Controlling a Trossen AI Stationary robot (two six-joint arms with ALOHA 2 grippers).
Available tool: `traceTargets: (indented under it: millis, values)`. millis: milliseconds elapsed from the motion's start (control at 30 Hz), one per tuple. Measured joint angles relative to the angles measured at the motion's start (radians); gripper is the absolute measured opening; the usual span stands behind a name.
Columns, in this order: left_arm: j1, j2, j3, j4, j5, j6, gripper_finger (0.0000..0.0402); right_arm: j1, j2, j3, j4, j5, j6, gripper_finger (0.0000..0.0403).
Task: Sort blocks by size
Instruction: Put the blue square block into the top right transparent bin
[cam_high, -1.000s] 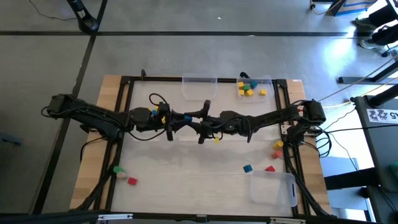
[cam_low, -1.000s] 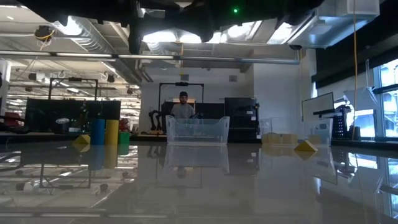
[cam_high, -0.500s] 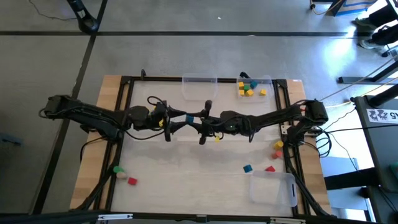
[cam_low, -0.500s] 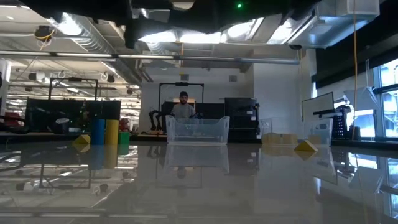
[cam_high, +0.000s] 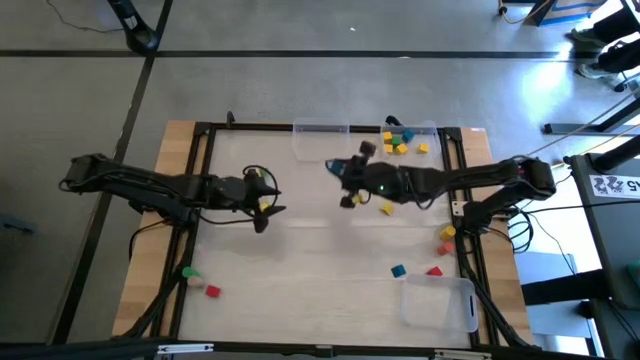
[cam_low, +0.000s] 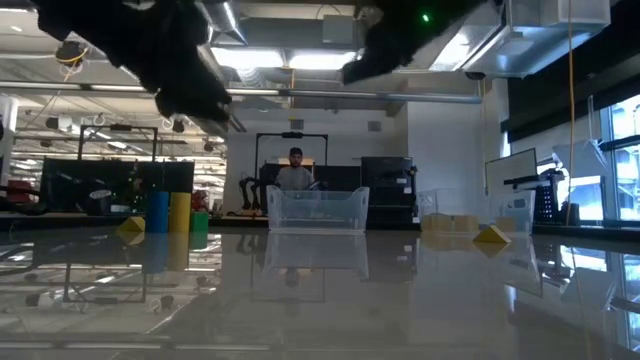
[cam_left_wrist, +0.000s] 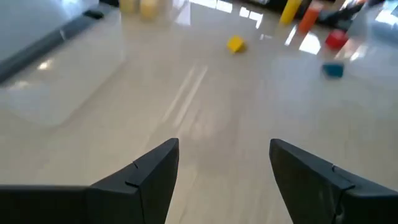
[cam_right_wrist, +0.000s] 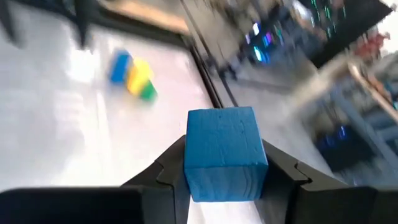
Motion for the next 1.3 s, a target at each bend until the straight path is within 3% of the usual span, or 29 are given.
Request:
traceTargets:
  millis: [600, 800, 1067, 1300]
  values:
    - [0.000, 0.134, 0.000, 0.003, 0.002, -0.011, 0.0239, -0.414, -0.044, 0.000, -0.539, 0.004, 0.227, 0.0135]
    - [0.000, 0.139, 0.000, 0.003, 0.002, -0.012, 0.0239, -0.547, -0.044, 0.000, -0.606, -0.027, 0.237, 0.0135]
    - [0.000, 0.139, 0.000, 0.005, 0.002, -0.019, 0.0239, -0.705, -0.034, -0.001, -0.660, -0.216, 0.247, 0.0138]
    - [-0.001, 0.139, 0.000, 0.005, 0.000, -0.019, 0.0239, -0.734, -0.034, -0.002, -0.671, -0.240, 0.253, 0.0196]
